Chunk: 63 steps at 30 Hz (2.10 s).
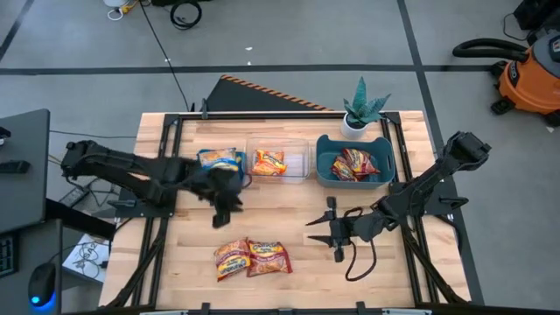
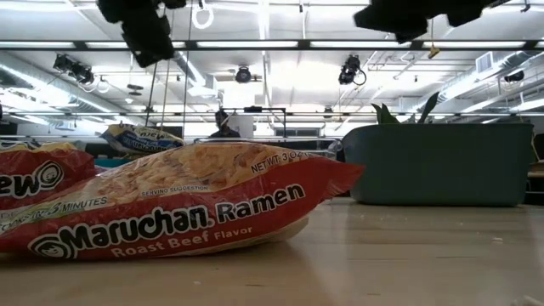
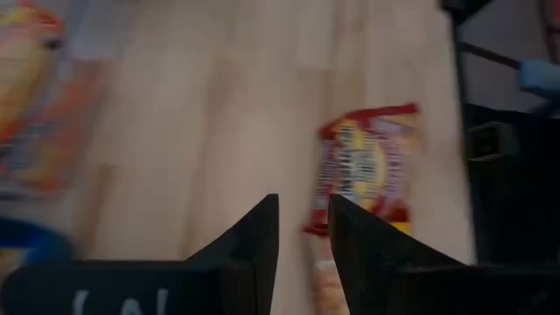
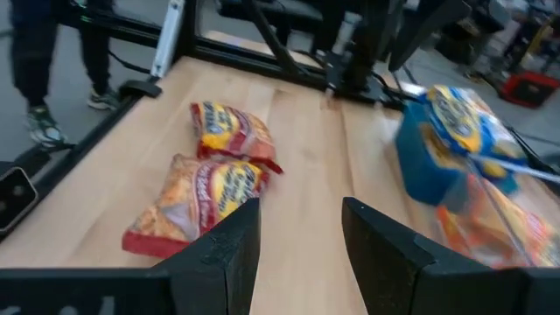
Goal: Sort Maruchan noodles
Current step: Put the red noodle pack into the blue bin
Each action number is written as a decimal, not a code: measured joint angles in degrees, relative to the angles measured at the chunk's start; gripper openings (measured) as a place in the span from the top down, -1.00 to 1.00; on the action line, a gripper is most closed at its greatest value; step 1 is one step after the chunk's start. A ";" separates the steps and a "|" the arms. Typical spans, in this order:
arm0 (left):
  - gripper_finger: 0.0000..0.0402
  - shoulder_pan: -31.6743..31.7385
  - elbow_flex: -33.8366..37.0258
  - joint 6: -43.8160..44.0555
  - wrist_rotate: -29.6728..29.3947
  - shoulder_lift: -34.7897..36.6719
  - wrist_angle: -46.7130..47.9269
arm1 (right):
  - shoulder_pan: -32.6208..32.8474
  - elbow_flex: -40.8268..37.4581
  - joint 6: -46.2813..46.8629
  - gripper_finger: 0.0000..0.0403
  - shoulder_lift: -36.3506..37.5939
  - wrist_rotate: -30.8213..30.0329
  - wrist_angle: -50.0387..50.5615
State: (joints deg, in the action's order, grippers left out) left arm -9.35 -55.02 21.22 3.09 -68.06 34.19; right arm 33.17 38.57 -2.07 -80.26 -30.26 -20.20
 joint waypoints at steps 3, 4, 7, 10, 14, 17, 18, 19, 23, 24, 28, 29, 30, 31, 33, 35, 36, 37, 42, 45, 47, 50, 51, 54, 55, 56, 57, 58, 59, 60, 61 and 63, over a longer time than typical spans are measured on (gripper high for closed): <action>0.47 -4.44 0.79 2.41 -1.90 -0.58 -1.18 | -1.57 0.07 -2.64 0.17 -3.36 4.00 -6.27; 0.47 -5.76 1.35 2.76 -3.07 -0.58 -2.11 | -2.13 0.49 -2.96 0.17 -4.56 4.91 -7.41; 0.47 -9.43 4.24 3.69 -7.27 -0.58 -7.57 | -3.65 3.56 -2.86 0.17 -8.23 6.85 -7.92; 0.47 -12.23 7.76 3.69 -9.49 -0.58 -12.39 | -4.91 7.33 -1.98 0.17 -12.51 9.60 -6.88; 0.47 -14.43 11.39 4.63 -9.90 -0.59 -16.71 | -5.58 12.03 -0.94 0.17 -18.58 12.22 -0.89; 0.47 -16.23 13.28 7.65 -10.01 -0.61 -18.77 | -5.37 14.88 0.25 0.17 -21.96 12.64 7.16; 0.47 -16.84 13.82 8.92 -9.92 -0.61 -18.77 | -5.18 15.87 0.59 0.17 -22.89 13.21 9.78; 0.47 -17.38 14.42 10.35 -9.87 -0.61 -18.64 | -4.89 16.82 0.86 0.17 -23.64 13.86 12.07; 0.47 -19.82 16.16 15.83 -9.95 -0.61 -18.36 | -3.63 21.03 1.86 0.17 -26.15 15.46 18.89; 0.47 -20.49 16.17 17.04 -9.92 -0.61 -17.91 | -3.23 22.10 1.80 0.17 -26.74 15.46 20.60; 0.47 -23.28 16.14 20.58 -10.60 -1.32 -20.71 | -0.73 25.08 -2.10 0.17 -28.63 15.15 24.51; 0.47 -23.97 16.12 21.37 -11.27 -1.88 -21.68 | -0.18 25.21 -3.62 0.16 -29.15 14.82 24.03; 0.47 -24.87 16.13 21.90 -11.99 -2.41 -22.24 | 0.33 25.22 -4.95 0.15 -29.53 14.59 23.51; 0.48 -25.61 16.13 22.29 -12.35 -3.11 -23.56 | 0.99 25.20 -6.18 0.13 -30.05 13.84 23.07; 0.48 -26.89 16.00 22.78 -12.48 -5.20 -25.92 | 2.08 25.20 -7.37 0.08 -30.92 11.26 21.01; 0.49 -28.07 16.06 23.00 -13.00 -7.00 -25.96 | 3.19 25.20 -8.31 0.02 -31.31 7.24 19.60; 0.49 -28.56 16.06 23.18 -13.66 -7.64 -25.79 | 3.71 25.20 -8.90 -0.02 -31.31 5.03 18.99; 0.49 -28.84 16.06 23.23 -14.19 -8.05 -25.19 | 4.18 25.21 -9.50 -0.05 -31.29 3.67 18.26; 0.49 -28.73 16.03 24.71 -15.14 -10.33 -23.14 | 5.04 25.24 -10.12 -0.18 -31.81 4.16 17.10; 0.49 -28.74 16.03 24.65 -15.16 -11.51 -23.16 | 4.96 25.19 -9.88 -0.19 -33.37 4.77 15.19; 0.49 -28.74 16.03 24.65 -15.14 -12.07 -23.00 | 4.91 25.19 -11.04 -0.19 -34.65 4.62 13.15; 0.49 -28.74 15.98 24.64 -15.01 -12.73 -23.25 | 4.91 25.20 -13.51 -0.17 -36.50 4.48 8.90; 0.49 -28.76 16.03 24.65 -14.97 -12.72 -22.85 | 4.91 25.20 -14.30 -0.16 -36.88 3.78 7.90; 0.49 -28.76 16.01 24.62 -14.96 -12.67 -23.28 | 4.65 25.20 -15.49 -0.13 -36.95 2.60 7.61; 0.49 -28.76 16.01 24.60 -15.04 -12.67 -23.20 | 4.53 25.20 -15.50 -0.12 -36.86 2.60 7.74; 0.49 -28.76 16.01 24.60 -15.05 -12.67 -23.21 | 4.30 25.20 -15.48 -0.10 -36.84 2.72 7.74; 0.49 -28.64 16.01 24.60 -15.06 -12.67 -23.27 | 4.12 25.20 -15.39 -0.08 -36.84 2.99 7.78; 0.49 -28.52 16.01 24.58 -15.03 -12.67 -23.23 | 3.95 25.20 -15.20 -0.05 -36.84 3.22 7.83; 0.49 -28.46 16.01 24.60 -15.06 -12.67 -23.19 | 3.74 25.20 -15.04 -0.02 -36.84 3.73 7.82; 0.49 -28.42 16.01 24.60 -15.11 -12.67 -23.21 | 3.59 25.20 -14.84 0.02 -36.84 4.13 7.79; 0.49 -28.43 16.01 24.58 -15.30 -12.67 -23.21 | 3.45 25.20 -14.60 0.06 -36.84 4.31 7.79; 0.49 -28.30 16.01 24.46 -15.87 -12.65 -23.21 | 3.29 25.20 -14.37 0.15 -36.84 4.36 7.80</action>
State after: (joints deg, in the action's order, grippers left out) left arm -37.64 -39.00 45.68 -12.78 -80.71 10.98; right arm 36.46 63.77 -16.44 -117.10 -25.91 -12.40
